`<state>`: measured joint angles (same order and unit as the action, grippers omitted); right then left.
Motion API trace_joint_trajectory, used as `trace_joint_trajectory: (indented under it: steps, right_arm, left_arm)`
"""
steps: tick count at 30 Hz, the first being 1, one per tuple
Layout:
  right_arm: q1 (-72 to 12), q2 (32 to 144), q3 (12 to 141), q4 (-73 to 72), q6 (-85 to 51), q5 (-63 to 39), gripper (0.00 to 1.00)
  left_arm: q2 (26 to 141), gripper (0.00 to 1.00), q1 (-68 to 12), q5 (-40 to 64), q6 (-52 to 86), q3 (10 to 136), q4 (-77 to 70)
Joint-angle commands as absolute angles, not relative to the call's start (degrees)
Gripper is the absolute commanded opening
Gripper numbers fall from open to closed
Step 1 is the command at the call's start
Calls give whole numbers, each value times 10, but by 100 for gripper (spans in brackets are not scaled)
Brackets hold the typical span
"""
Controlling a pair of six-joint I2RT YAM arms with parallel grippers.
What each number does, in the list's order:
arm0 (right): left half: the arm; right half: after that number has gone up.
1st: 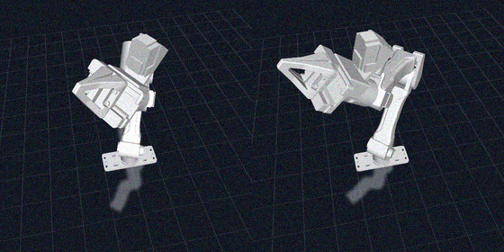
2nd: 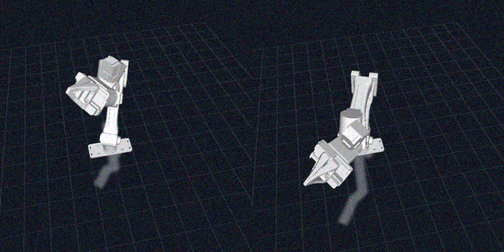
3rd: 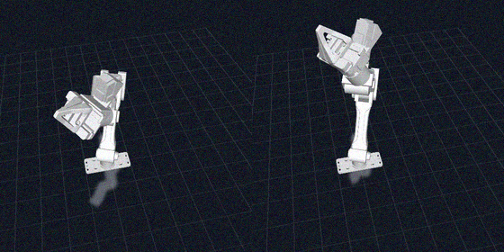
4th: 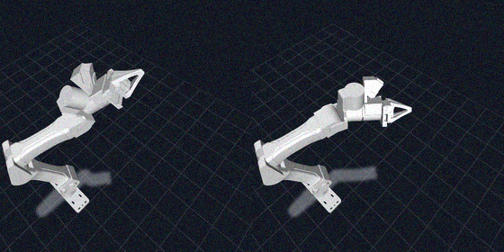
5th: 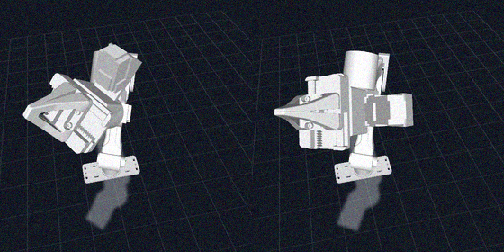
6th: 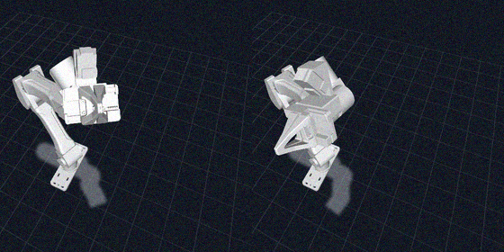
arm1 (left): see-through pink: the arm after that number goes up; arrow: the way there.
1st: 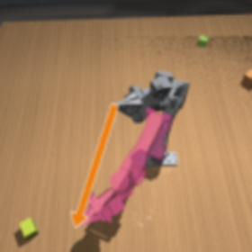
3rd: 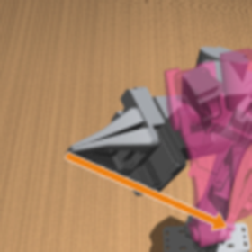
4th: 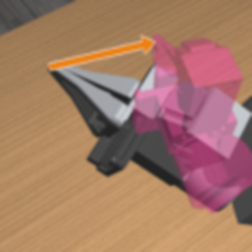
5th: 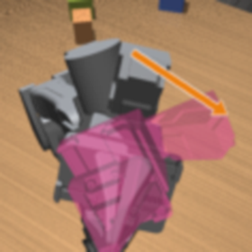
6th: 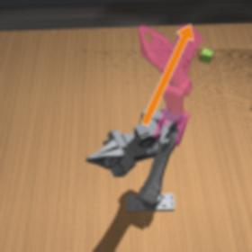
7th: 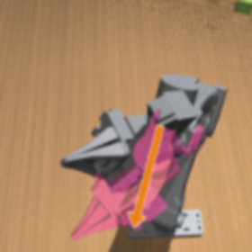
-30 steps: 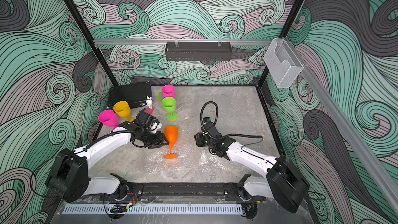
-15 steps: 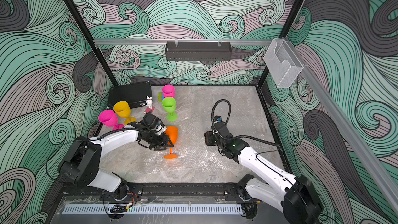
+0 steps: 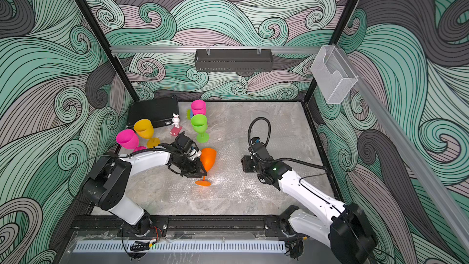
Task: Unpack wine glasses from bubble wrap
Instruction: Pick up the wine glass from the bubble wrap.
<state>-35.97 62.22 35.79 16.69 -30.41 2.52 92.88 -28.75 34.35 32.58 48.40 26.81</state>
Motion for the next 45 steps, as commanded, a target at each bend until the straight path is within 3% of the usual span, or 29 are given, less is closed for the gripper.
trace_joint_trajectory:
  steps: [1,4,9,17,25,32,45]
  right_arm:
    - [-358,626,374,164,-300,17,46]
    - [-358,630,375,161,-301,13,46]
    - [-358,640,382,160,-298,7,46]
    - [-358,655,414,163,-292,-18,46]
    - [-331,686,508,203,-298,-86,47]
    - [-292,723,589,256,-319,-177,47]
    - [-249,762,615,278,-357,-340,46]
  left_arm:
    - [949,25,-294,327,314,493,278]
    - [948,14,-294,329,312,492,279]
    - [929,8,-295,343,307,492,276]
    - [891,7,-296,357,284,490,272]
    - [818,5,-320,294,236,487,256]
    - [738,4,-402,164,167,483,243]
    - [693,4,-536,-96,65,475,223]
